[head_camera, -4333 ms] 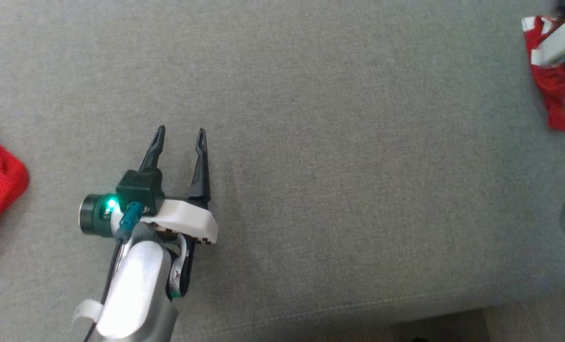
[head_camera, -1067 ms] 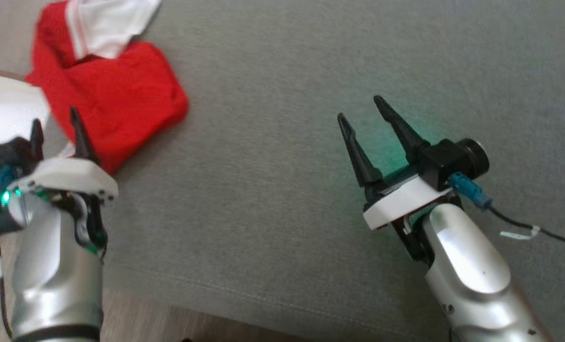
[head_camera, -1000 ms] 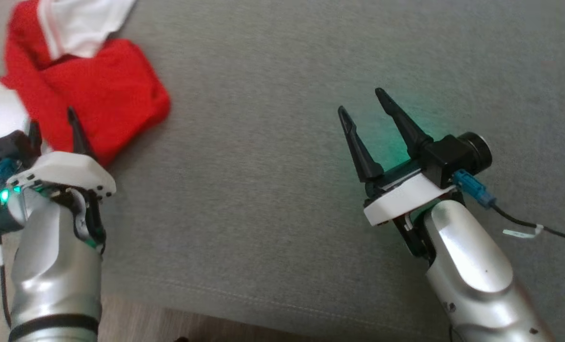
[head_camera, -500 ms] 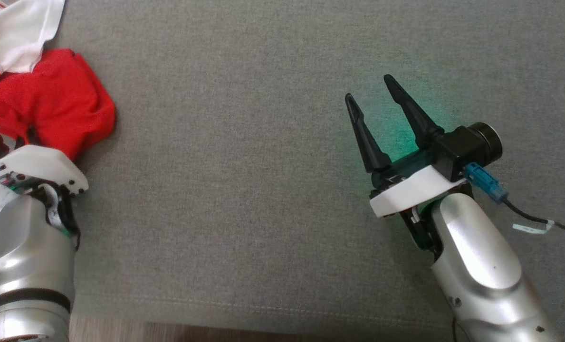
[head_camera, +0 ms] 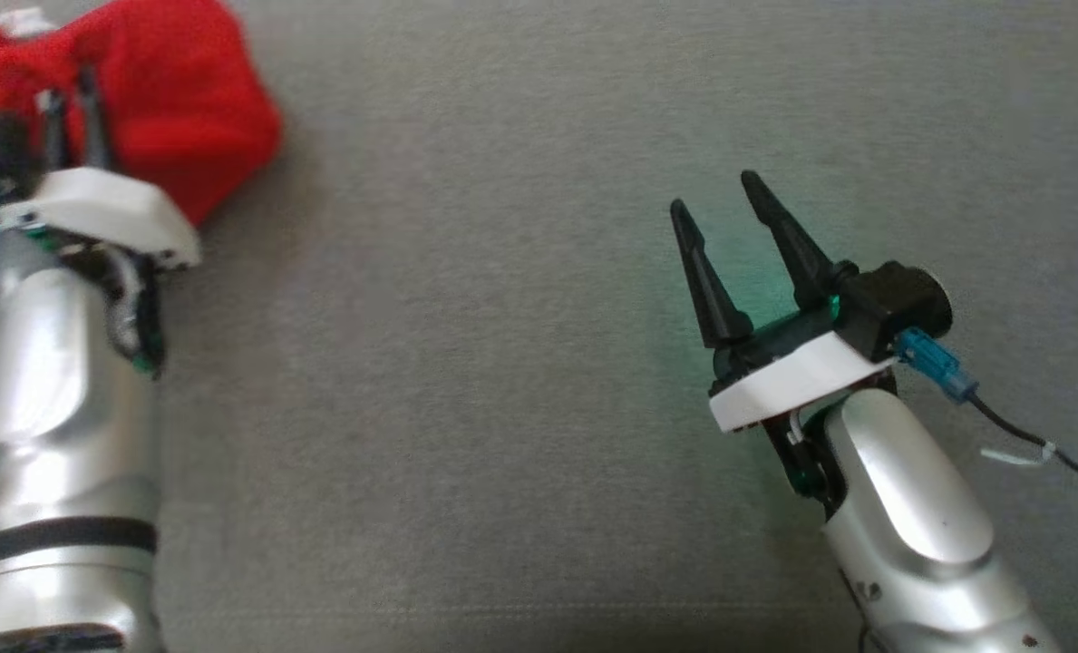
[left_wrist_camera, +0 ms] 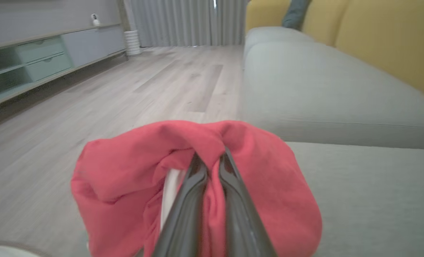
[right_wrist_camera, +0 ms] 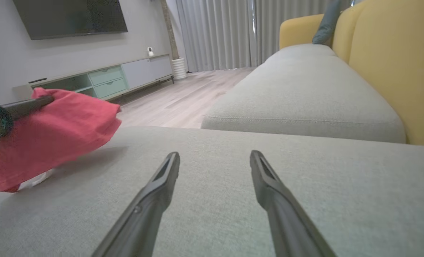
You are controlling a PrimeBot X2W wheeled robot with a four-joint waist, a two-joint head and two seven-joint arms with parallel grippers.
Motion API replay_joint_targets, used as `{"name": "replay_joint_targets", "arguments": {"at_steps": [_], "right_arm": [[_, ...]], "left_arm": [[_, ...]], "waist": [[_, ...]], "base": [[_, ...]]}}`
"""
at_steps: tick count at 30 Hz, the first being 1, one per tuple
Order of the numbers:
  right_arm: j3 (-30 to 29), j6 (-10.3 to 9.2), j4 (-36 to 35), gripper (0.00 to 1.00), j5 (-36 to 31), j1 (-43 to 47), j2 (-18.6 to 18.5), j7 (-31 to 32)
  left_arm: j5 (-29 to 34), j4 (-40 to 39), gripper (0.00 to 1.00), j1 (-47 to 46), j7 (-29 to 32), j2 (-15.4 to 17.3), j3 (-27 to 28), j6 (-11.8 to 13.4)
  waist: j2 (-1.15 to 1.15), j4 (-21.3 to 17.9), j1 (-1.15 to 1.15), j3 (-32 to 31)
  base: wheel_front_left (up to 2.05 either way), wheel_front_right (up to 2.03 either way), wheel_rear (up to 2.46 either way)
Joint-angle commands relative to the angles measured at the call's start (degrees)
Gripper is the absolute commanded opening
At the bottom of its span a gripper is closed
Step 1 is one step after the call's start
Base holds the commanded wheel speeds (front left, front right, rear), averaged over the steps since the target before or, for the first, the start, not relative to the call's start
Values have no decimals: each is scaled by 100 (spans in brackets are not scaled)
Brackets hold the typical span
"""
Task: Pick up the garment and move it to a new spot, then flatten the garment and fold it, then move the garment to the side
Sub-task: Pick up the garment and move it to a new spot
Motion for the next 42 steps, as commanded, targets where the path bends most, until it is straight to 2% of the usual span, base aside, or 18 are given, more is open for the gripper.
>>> {"name": "replay_joint_targets", "arguments": {"at_steps": [1, 9, 14, 16, 19, 23, 24, 25, 32, 42], "right_arm": [[100, 37, -136, 100, 60, 62, 112, -63], [-15, 37, -285, 100, 351, 114, 113, -78], [-111, 37, -419, 100, 521, 165, 113, -79], [-115, 37, -465, 100, 609, 191, 113, -79], [-99, 37, -476, 100, 656, 239, 113, -79], [-102, 37, -496, 100, 695, 297, 113, -79], [-98, 37, -497, 100, 712, 303, 113, -79], [-93, 37, -503, 100, 719, 309, 113, -79], [-87, 37, -482, 100, 633, 329, 114, -79], [-106, 37, -299, 100, 518, 459, 114, -80]], "left_arm": [[73, -297, 0, -170, -70, 109, 24, -40], [274, -750, 0, -104, -70, -475, -781, -352], [117, -824, 0, -52, -71, -661, -1329, -477], [-144, -883, 0, 15, -71, -683, -1852, -507], [-571, -1009, 0, 83, -71, -686, -2500, -395], [-918, -1113, 0, 181, -71, -687, -3031, -38], [-955, -1117, 45, 220, -71, -687, -3096, 49], [-964, -1098, 100, 268, -71, -687, -3140, 133], [-836, -1399, 100, 847, -71, -615, -2743, 616], [-644, -2210, 100, 2091, -71, -472, -1781, 957]], "waist": [[0, -288, 0, -144], [0, -1261, 0, -124], [0, -1816, 0, -37], [0, -2078, 0, 1], [0, -2204, 0, 10], [0, -2210, 0, -4], [0, -2182, 0, -11], [0, -2144, 0, -27], [0, -1707, 0, -218], [0, -1138, 0, -570]], "base": [[0, 0, 0], [0, 0, 0], [0, 0, 0], [0, 0, 0], [0, 0, 0], [0, 0, 0], [0, 0, 0], [0, 0, 0], [0, 0, 0], [0, 0, 0]]}}
